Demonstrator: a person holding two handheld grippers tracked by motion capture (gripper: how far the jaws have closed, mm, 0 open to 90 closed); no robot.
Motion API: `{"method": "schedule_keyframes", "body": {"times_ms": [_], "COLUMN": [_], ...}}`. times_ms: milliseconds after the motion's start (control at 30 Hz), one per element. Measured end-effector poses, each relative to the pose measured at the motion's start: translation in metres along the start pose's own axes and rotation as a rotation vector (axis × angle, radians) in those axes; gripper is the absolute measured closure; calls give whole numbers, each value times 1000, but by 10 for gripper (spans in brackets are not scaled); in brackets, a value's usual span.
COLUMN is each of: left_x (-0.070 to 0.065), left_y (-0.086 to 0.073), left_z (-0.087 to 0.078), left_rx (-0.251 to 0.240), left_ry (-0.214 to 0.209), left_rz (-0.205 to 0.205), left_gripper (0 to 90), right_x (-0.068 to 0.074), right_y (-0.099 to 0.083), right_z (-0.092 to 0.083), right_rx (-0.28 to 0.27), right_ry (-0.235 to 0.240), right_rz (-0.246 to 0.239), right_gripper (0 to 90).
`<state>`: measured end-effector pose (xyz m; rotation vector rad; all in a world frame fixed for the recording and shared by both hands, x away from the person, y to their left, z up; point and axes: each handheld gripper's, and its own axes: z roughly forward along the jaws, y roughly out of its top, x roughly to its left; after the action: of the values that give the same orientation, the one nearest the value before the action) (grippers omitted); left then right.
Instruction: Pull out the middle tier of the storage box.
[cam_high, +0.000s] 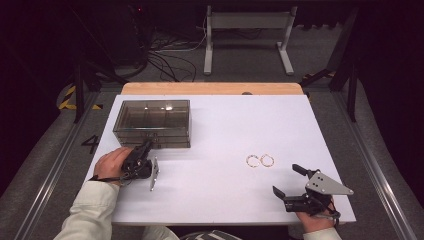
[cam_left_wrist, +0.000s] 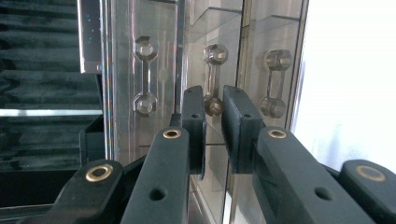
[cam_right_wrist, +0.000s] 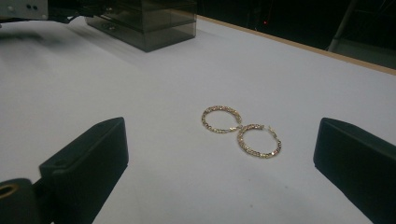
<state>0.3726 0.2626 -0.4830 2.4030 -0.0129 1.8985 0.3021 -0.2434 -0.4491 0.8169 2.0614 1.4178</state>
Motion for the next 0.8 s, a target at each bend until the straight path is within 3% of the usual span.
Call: {"method": "schedule_keyframes", "body": {"times_ms": [233, 400, 800], "left_x": [0, 1, 2], "left_y": [0, 1, 2], "left_z": [-1, -4, -15], "left_rx": [9, 13, 11], "left_ry": [-4, -13, -16], "left_rz": [-13, 6, 5], "left_gripper": [802, 803, 803], "right_x": [-1, -1, -1], "right_y": [0, 1, 4], "right_z": [1, 2, 9], "right_rx": [-1, 1, -1], "right_ry": [4, 6, 25], "right_rz": [-1, -1, -11], "right_gripper": [40, 40, 40]}}
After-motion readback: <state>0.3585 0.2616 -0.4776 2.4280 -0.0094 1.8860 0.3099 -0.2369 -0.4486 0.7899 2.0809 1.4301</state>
